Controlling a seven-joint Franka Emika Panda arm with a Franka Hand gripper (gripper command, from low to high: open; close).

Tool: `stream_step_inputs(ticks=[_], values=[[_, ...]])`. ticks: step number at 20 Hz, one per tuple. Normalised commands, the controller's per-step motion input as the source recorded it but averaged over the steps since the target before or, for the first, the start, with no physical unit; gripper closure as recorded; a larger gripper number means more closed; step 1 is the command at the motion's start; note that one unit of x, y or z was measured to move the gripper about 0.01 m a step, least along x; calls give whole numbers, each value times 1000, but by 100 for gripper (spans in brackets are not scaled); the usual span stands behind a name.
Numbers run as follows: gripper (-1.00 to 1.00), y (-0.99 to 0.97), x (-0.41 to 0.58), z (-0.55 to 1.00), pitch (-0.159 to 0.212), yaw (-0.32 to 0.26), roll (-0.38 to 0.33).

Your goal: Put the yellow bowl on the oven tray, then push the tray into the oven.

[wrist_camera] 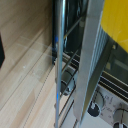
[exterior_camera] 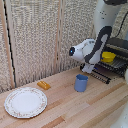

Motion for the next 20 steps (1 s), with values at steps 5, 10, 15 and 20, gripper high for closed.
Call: stream_step_inputs(ticks=[5, 10, 15, 20], values=[[100, -135, 0, 0, 42, 59, 1], [100, -189, 0, 0, 36, 78, -35], [100, -139, -5, 22, 43, 72, -45], [100, -330, 0, 325, 8, 5, 65]])
